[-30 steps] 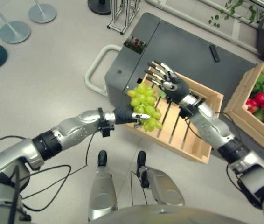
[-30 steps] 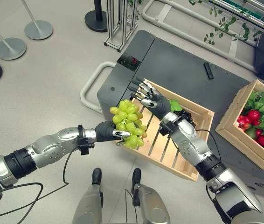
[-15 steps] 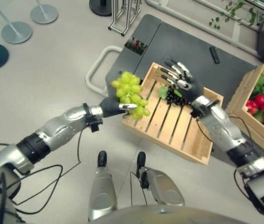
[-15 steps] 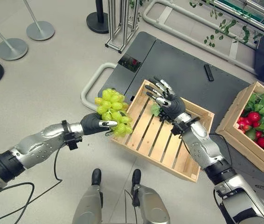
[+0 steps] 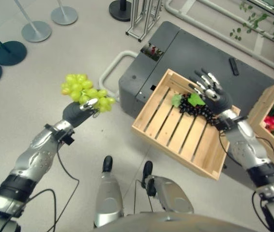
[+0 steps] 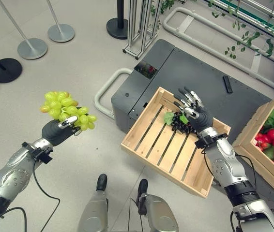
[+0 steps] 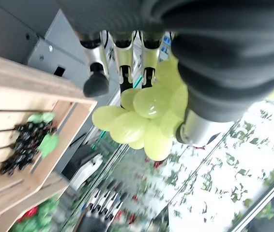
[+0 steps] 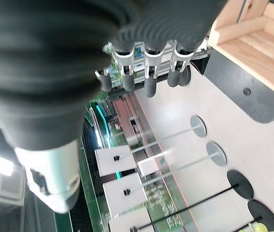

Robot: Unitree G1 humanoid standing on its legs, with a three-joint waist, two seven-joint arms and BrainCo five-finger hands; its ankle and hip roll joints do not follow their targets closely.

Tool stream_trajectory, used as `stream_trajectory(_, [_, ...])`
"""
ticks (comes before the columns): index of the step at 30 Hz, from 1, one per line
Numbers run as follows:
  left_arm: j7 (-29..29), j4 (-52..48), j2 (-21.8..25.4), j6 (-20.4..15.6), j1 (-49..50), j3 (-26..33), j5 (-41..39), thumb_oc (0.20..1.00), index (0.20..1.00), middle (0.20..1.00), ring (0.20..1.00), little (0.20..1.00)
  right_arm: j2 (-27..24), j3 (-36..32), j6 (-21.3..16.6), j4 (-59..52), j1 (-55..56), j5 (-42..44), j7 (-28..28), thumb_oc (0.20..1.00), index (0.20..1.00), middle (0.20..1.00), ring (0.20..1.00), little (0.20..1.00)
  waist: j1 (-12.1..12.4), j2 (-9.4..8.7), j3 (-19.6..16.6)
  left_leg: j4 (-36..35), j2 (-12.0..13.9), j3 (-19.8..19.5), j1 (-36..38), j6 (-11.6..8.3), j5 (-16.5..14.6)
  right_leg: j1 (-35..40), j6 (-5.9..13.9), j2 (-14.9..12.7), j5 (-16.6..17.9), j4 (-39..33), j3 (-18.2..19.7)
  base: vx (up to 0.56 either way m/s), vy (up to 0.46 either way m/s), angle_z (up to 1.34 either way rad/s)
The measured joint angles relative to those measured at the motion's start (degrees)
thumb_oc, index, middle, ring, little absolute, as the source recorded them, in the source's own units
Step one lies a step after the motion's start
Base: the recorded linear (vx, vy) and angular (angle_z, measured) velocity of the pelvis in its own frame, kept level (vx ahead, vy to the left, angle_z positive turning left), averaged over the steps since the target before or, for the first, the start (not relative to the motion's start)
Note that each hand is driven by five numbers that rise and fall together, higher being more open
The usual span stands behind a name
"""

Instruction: Pick up the fruits from the basket on one side to the basket on the other side

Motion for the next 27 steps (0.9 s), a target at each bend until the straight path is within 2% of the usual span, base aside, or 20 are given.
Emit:
stream_trajectory(1, [0.10,0.23,-0.48,-0.67,1.35,1.02,0.26,0.200,0.200,0.200,0.200,0.200,-0.12,-0.09,0.00,-0.02,0.02,-0.07,0.07,1.000,1.000,1.000,1.000,1.000,1.22,0.96,0.49,-0.99,-0.24,-0.69,-0.92,-0.43,1.06,-0.22,-0.13,0.47,-0.11,0.41,-1.05,-0.08,-0.017,0.38])
stream_trajectory(3, [0.34,0.25,-2.08,-1.31,0.91,2.00,0.99,0.200,0.200,0.200,0.200,0.200,-0.80,-2.04,-0.10,-0.28,0.46,-0.20,0.29,1.000,1.000,1.000,1.000,1.000,0.94,1.54,0.61,-2.93,0.44,-0.53,-1.36,-0.37,1.17,-1.99,-0.51,-0.39,-1.19,1.19,-2.10,-0.12,-0.022,0.44])
stream_trajectory(4, [0.33,0.29,-2.36,-1.43,1.34,2.22,1.16,0.200,0.200,0.200,0.200,0.200,-1.05,-2.18,-0.14,-0.43,0.20,-0.30,0.20,1.000,1.000,1.000,1.000,1.000,2.25,2.42,0.85,-3.40,0.16,-0.35,-2.28,1.04,2.56,-2.50,-0.43,0.20,-1.47,2.64,-2.77,-0.17,-0.065,0.57])
stream_trajectory(5, [0.45,0.38,-5.12,-1.61,1.60,3.68,1.70,0.200,0.200,0.200,0.200,0.200,-2.10,-3.66,-0.25,-2.32,1.32,-1.01,0.13,1.000,1.000,1.000,1.000,1.000,1.77,3.44,1.28,-4.55,0.52,0.41,-2.08,0.19,2.16,-2.82,-1.17,-1.09,-2.18,3.67,-4.00,-0.09,-0.140,0.90])
stream_trajectory(6, [0.87,0.48,-6.77,-2.20,1.82,3.84,1.81,0.200,0.200,0.200,0.200,0.200,-2.14,-4.92,-0.35,-3.23,2.38,-1.34,-0.21,1.000,1.000,1.000,1.000,1.000,0.99,3.88,1.26,-5.94,1.03,4.67,-2.54,2.56,-0.89,-2.63,-1.29,-2.64,-2.75,3.81,-6.26,-0.16,-0.133,1.16])
stream_trajectory(7, [0.87,0.52,-7.12,-2.22,1.50,3.71,2.05,0.200,0.200,0.200,0.200,0.200,-2.16,-5.77,-0.36,-3.78,2.86,-1.50,-0.37,1.000,1.000,1.000,1.000,1.000,0.69,3.40,1.30,-4.68,0.69,7.72,-3.55,3.95,-2.23,-2.87,-1.55,-4.41,-2.94,3.42,-7.53,-0.07,-0.124,1.14])
stream_trajectory(8, [0.81,0.78,-7.81,-2.22,1.17,3.68,2.26,0.200,0.200,0.200,0.200,0.200,-2.30,-6.85,-0.42,-4.25,3.22,-1.94,-0.50,1.000,1.000,1.000,1.000,1.000,0.49,2.63,1.33,0.32,-0.21,13.68,-5.02,5.33,-3.22,-2.93,-1.60,-7.19,-3.21,3.38,-10.78,-0.04,-0.024,1.02])
stream_trajectory(9, [0.80,1.18,-9.44,-2.29,1.62,3.74,2.43,0.200,0.200,0.200,0.200,0.200,-2.55,-8.40,-0.60,-5.01,3.52,-2.45,-0.83,1.000,1.000,1.000,1.000,1.000,-0.41,2.98,0.82,7.80,-0.68,20.76,-5.62,5.39,-4.51,-1.83,-0.85,-9.34,-2.53,1.79,-13.59,0.01,-0.078,1.15])
stream_trajectory(11, [0.32,3.42,-13.32,-2.31,1.45,4.00,3.01,0.200,0.200,0.200,0.200,0.200,-2.59,-10.15,-1.21,-7.35,6.16,-2.75,-1.78,1.000,1.000,1.000,1.000,1.000,-2.61,6.32,-0.38,15.39,-0.84,28.47,-2.77,7.24,-6.34,0.61,1.40,-11.93,-4.06,4.26,-17.65,0.05,0.003,1.65])
stream_trajectory(12, [0.35,3.93,-16.35,-2.46,1.52,4.05,3.02,0.200,0.200,0.200,0.200,0.200,-2.12,-12.84,-1.64,-10.82,10.76,-2.99,-2.11,1.000,1.000,1.000,1.000,1.000,-5.89,8.47,-1.91,12.79,-1.97,31.77,-0.76,7.78,-7.54,2.23,1.87,-13.02,-5.25,6.35,-19.03,0.11,0.073,1.82])
stream_trajectory(14, [0.25,1.18,-14.89,-3.10,3.17,4.19,3.12,0.200,0.200,0.200,0.200,0.200,-1.21,-12.93,-1.60,-11.92,11.43,-3.30,-1.84,1.000,1.000,1.000,1.000,1.000,-6.31,8.65,-3.02,6.75,-2.80,28.81,1.90,7.73,-7.56,1.24,2.45,-12.45,-4.90,6.96,-18.85,0.07,0.055,0.80])
stream_trajectory(15, [0.40,0.50,-12.92,-3.69,3.73,5.03,3.20,0.200,0.200,0.200,0.200,0.200,0.25,-12.71,-1.61,-11.35,9.79,-3.93,-1.62,1.000,1.000,1.000,1.000,1.000,-3.97,8.00,-2.97,3.90,-2.80,25.64,2.95,7.79,-7.65,-1.64,2.49,-12.35,-5.63,10.82,-17.29,0.06,0.067,-0.02])
stream_trajectory(16, [0.94,0.62,-13.54,-3.74,3.47,6.35,3.18,0.200,0.200,0.200,0.200,0.200,0.19,-12.65,-1.55,-11.02,8.35,-4.21,-1.49,1.000,1.000,1.000,1.000,1.000,-3.22,7.77,-2.78,3.87,-2.75,25.52,2.58,7.79,-7.69,-3.15,2.39,-11.46,-6.48,10.07,-15.98,0.03,0.055,-0.05])
stream_trajectory(17, [1.07,0.83,-13.62,-3.79,3.60,6.86,3.18,0.200,0.200,0.200,0.200,0.200,0.26,-12.41,-1.55,-10.83,7.97,-4.20,-1.46,1.000,1.000,1.000,1.000,1.000,-2.99,7.27,-2.84,3.88,-3.06,25.52,2.60,7.76,-7.71,-3.60,2.08,-11.02,-5.69,8.35,-15.71,0.03,0.074,0.23])
stream_trajectory(18, [1.43,1.65,-13.50,-3.89,3.89,7.21,3.20,0.200,0.200,0.200,0.200,0.200,0.85,-12.23,-1.56,-10.17,7.37,-4.20,-1.43,1.000,1.000,1.000,1.000,1.000,-2.82,5.91,-3.06,4.24,-4.12,25.25,2.98,7.72,-7.73,-3.36,1.04,-10.53,-2.58,5.03,-15.45,0.02,0.049,0.17])
stream_trajectory(19, [1.54,1.57,-13.37,-3.95,4.61,7.45,3.26,0.200,0.200,0.200,0.200,0.200,1.25,-12.15,-1.57,-9.83,6.84,-4.21,-1.52,1.000,1.000,1.000,1.000,1.000,-1.92,5.93,-3.06,4.66,-3.92,24.92,2.90,7.74,-7.73,-2.59,0.92,-10.20,-2.12,4.63,-15.14,0.03,0.073,-0.01])
stream_trajectory(20, [1.58,1.71,-13.13,-4.17,5.06,8.28,3.46,0.200,0.200,0.200,0.200,0.200,1.73,-11.77,-1.59,-9.63,6.73,-4.21,-1.79,1.000,1.000,1.000,1.000,1.000,-1.57,5.04,-2.98,5.35,-3.51,24.56,3.00,7.58,-7.86,-2.35,0.64,-9.68,-1.89,4.15,-15.17,0.05,0.090,-0.15])
stream_trajectory(23, [2.33,2.42,-13.55,-5.00,5.49,9.26,4.46,0.200,0.200,0.200,0.200,0.200,2.06,-11.59,-1.59,-9.64,6.75,-4.26,-1.93,1.000,1.000,1.000,1.000,1.000,-0.86,4.59,-2.95,5.11,-2.77,24.05,2.81,6.46,-8.51,-2.36,0.28,-9.17,-1.67,3.92,-15.44,0.07,0.107,0.00])
stream_trajectory(27, [2.81,2.56,-14.08,-5.03,5.96,9.26,5.48,0.200,0.200,0.200,0.200,0.200,2.93,-11.67,-1.60,-9.53,7.56,-5.37,-2.19,1.000,1.000,1.000,1.000,1.000,-0.40,4.37,-2.87,5.37,-3.54,22.97,2.74,6.61,-8.51,-1.95,0.45,-9.43,-1.21,3.78,-15.49,0.07,0.115,0.07])
